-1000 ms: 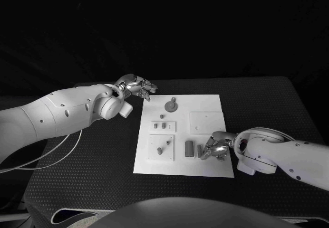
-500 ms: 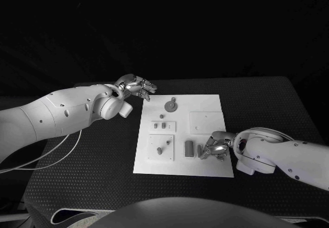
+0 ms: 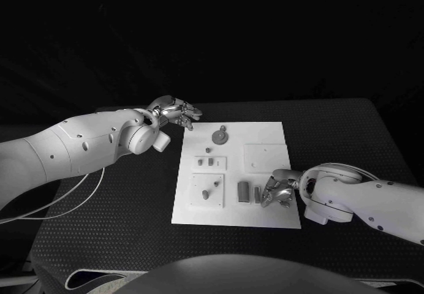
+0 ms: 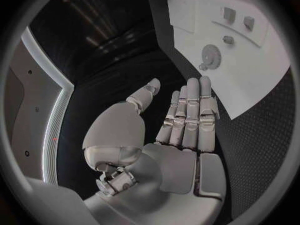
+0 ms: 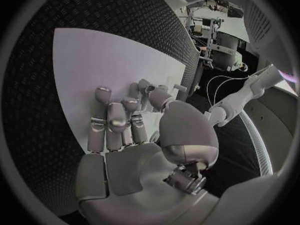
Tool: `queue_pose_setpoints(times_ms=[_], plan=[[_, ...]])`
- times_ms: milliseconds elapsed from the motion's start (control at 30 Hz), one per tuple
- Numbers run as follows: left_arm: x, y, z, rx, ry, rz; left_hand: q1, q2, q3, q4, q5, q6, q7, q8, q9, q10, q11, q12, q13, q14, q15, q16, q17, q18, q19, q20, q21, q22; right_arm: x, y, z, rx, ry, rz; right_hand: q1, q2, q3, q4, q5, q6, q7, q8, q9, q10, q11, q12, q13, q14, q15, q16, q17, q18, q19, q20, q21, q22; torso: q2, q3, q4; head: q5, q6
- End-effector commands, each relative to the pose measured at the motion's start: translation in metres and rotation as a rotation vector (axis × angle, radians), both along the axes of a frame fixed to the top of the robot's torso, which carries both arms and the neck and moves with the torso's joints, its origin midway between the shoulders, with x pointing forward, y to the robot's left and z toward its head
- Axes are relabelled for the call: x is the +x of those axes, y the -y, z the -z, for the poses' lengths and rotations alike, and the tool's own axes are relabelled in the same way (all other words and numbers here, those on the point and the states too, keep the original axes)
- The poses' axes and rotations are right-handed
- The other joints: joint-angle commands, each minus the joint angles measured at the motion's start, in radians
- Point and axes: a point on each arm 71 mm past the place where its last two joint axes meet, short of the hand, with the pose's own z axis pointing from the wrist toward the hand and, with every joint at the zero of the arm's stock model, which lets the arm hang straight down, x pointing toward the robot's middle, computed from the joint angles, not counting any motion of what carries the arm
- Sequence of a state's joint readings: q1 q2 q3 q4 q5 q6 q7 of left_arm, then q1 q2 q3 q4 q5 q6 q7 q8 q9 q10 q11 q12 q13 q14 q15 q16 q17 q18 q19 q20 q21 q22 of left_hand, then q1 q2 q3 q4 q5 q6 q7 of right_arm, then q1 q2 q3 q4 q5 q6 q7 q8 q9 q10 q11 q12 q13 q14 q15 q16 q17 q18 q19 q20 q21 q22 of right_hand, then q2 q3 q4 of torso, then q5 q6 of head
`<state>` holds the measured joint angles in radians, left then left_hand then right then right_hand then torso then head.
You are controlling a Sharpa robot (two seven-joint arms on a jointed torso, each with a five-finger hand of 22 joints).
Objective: Assemble the parts on the task board
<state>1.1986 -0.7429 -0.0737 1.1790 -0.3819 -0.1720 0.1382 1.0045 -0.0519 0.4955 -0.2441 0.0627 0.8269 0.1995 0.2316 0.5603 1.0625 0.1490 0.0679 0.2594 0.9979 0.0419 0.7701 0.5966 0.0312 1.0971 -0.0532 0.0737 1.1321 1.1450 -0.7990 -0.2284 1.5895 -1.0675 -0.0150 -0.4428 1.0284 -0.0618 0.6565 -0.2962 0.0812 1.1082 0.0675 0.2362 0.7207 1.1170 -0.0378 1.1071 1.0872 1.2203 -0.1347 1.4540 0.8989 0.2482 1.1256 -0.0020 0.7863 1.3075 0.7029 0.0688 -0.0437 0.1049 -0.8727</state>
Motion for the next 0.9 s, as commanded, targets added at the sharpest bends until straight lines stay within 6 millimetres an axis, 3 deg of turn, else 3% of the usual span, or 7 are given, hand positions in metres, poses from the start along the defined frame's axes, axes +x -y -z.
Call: queue_pose_setpoints(times_ms=[33, 300, 433, 700, 900], plan=[[-0.0003, 0.0028, -0.0009, -0.006, 0.001, 0.018, -0.004, -0.001, -0.001, 0.005, -0.001, -0.007, -0.002, 0.006, -0.002, -0.002, 0.001, 0.001, -0.002, 0.004, 0.0, -0.004, 0.002, 0.021, 0.005, -0.004, -0.004, 0.001, 0.0021, 0.0021, 0.0026, -0.059, 0.019, 0.01, 0.006, 0.0, -0.009, 0.001, -0.003, -0.009, 0.001, 0.001, 0.001, 0.005, -0.002, 0.002, 0.001, -0.003, -0.001, 0.006, 0.001, 0.014, -0.006, 0.002, 0.007, 0.021, 0.0, 0.0005, -0.0007, -0.003, 0.0], [-0.0002, 0.0023, -0.0009, -0.005, 0.001, 0.016, -0.004, -0.002, -0.001, 0.005, -0.001, -0.007, -0.002, 0.006, -0.002, -0.002, 0.001, 0.001, -0.002, 0.004, 0.0, -0.004, 0.002, 0.021, 0.005, -0.004, -0.004, 0.001, 0.0022, 0.0032, 0.0032, -0.052, 0.01, 0.007, -0.002, 0.002, -0.018, 0.002, -0.003, -0.007, 0.001, 0.002, 0.002, 0.006, -0.002, 0.002, 0.001, -0.002, -0.001, 0.007, 0.001, 0.014, -0.005, 0.005, 0.008, 0.021, 0.0, 0.0005, 0.0008, -0.004, 0.0], [-0.0002, 0.0023, -0.0008, -0.005, 0.001, 0.016, -0.004, -0.002, -0.001, 0.005, -0.001, -0.007, -0.002, 0.006, -0.002, -0.003, 0.001, 0.001, -0.002, 0.004, 0.0, -0.004, 0.002, 0.021, 0.005, -0.004, -0.004, 0.001, -0.0005, 0.0065, 0.0033, -0.034, -0.014, 0.0, -0.006, -0.011, -0.023, 0.003, -0.003, -0.006, 0.0, 0.003, 0.001, 0.006, -0.002, 0.001, 0.0, -0.002, 0.0, 0.006, 0.0, 0.014, -0.007, 0.007, 0.007, 0.021, 0.0, -0.0005, 0.0006, -0.003, 0.0], [-0.0001, 0.0022, -0.0008, -0.005, 0.001, 0.016, -0.004, -0.002, -0.001, 0.005, -0.001, -0.007, -0.002, 0.006, -0.002, -0.003, 0.001, 0.001, -0.002, 0.004, 0.0, -0.004, 0.003, 0.021, 0.005, -0.004, -0.004, 0.001, -0.0053, 0.0065, -0.0037, 0.048, -0.033, -0.003, -0.06, -0.068, -0.035, 0.019, -0.001, -0.004, 0.006, -0.002, -0.007, 0.003, 0.003, -0.004, -0.002, -0.006, 0.004, 0.0, -0.003, 0.014, -0.005, 0.012, 0.002, 0.017, 0.0, -0.0002, -0.0003, -0.003, 0.0], [-0.0001, 0.0025, -0.0008, -0.005, 0.001, 0.017, -0.004, -0.002, -0.001, 0.005, -0.001, -0.007, -0.002, 0.006, -0.002, -0.003, 0.001, 0.001, -0.002, 0.004, 0.0, -0.005, 0.003, 0.021, 0.004, -0.004, -0.004, 0.001, -0.0044, 0.006, -0.006, 0.055, -0.021, -0.003, -0.106, -0.124, -0.013, 0.08, -0.001, 0.0, 0.005, -0.004, -0.013, 0.005, 0.004, -0.004, -0.002, -0.002, 0.003, 0.0, -0.005, 0.014, 0.005, 0.007, -0.004, 0.016, 0.0, 0.0002, 0.0, -0.003, 0.0]])
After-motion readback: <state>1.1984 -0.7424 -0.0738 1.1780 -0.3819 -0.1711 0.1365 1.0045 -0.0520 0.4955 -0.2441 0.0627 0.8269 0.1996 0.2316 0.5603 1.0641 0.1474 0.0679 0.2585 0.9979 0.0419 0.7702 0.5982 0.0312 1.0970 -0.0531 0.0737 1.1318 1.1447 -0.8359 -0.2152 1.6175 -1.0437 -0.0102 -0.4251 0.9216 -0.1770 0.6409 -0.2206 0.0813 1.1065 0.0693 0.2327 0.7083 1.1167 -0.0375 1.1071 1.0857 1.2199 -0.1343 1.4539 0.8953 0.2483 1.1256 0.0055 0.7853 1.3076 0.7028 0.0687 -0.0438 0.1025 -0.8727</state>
